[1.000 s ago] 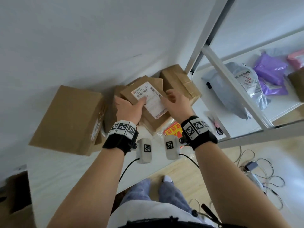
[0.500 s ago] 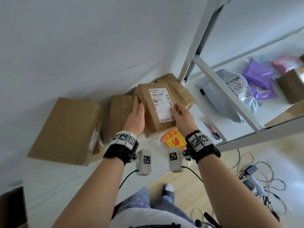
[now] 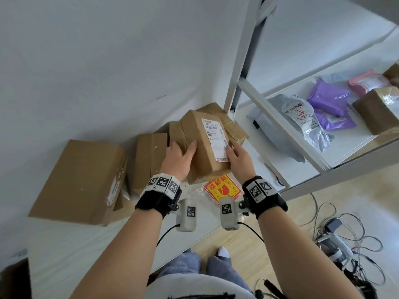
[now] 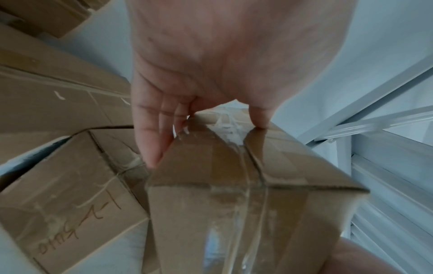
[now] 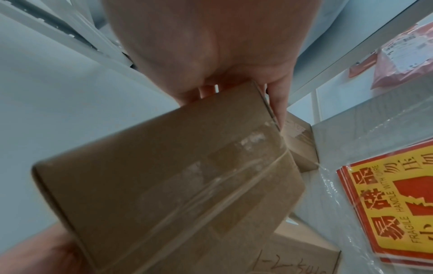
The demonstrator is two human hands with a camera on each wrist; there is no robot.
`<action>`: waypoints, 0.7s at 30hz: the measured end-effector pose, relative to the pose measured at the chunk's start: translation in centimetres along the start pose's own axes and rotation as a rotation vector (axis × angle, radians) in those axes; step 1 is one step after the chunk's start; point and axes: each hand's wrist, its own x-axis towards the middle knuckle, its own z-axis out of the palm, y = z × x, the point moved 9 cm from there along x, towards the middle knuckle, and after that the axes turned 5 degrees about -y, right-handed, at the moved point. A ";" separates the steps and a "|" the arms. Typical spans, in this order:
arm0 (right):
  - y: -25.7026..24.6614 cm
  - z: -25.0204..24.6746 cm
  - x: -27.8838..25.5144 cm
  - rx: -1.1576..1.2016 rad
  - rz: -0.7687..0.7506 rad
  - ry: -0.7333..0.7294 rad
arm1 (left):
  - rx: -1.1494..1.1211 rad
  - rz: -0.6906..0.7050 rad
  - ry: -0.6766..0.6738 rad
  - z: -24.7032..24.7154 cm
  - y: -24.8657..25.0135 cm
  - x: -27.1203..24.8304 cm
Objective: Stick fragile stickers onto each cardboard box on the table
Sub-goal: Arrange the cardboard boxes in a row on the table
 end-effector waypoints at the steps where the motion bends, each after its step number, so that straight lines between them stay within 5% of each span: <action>1: 0.3 -0.2 0.0 0.004 0.001 0.000 | 0.016 0.001 -0.008 0.3 0.0 0.0; 21: 2.8 3.8 -1.0 0.199 0.121 -0.268 | 0.389 0.025 0.083 0.7 0.1 -1.4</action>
